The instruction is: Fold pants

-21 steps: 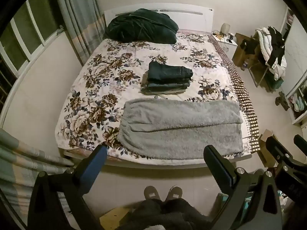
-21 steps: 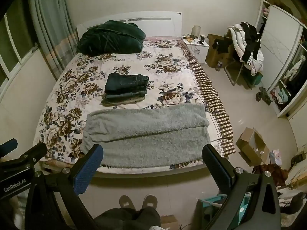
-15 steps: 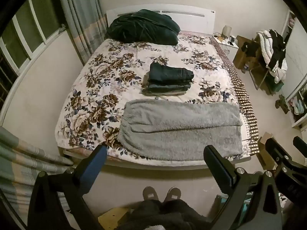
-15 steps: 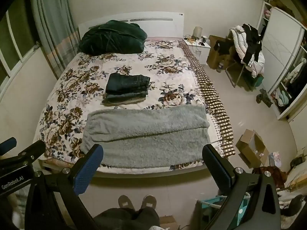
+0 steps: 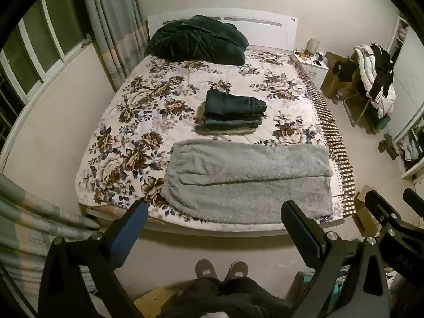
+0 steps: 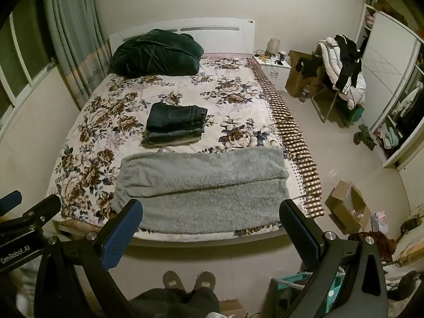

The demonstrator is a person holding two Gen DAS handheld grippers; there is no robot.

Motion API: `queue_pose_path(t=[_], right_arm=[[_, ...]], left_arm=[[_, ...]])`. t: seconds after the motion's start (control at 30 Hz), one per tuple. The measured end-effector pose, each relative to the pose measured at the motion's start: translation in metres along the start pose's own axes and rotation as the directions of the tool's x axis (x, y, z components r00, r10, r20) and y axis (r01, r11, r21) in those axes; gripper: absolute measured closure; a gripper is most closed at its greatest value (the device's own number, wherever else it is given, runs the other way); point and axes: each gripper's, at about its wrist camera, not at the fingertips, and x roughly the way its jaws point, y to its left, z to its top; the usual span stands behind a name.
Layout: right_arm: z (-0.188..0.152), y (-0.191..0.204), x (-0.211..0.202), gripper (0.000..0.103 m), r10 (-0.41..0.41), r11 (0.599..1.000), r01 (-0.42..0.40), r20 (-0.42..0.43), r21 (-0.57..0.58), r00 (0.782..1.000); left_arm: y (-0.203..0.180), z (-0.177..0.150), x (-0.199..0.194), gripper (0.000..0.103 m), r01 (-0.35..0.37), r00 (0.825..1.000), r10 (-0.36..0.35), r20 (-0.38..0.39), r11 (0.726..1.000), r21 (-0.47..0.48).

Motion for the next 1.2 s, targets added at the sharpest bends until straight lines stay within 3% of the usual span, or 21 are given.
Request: queue_pose_path(t=[1.2], right_arm=[[0.009,-0.005,-0.01,0.0,-0.002,1.0,0.002,0.009,-0.008,1.0]], left_arm=[[-0.003,0.008,-0.007,0.0,0.013,1.0,-0.013,0.01,1.0,-0.01]])
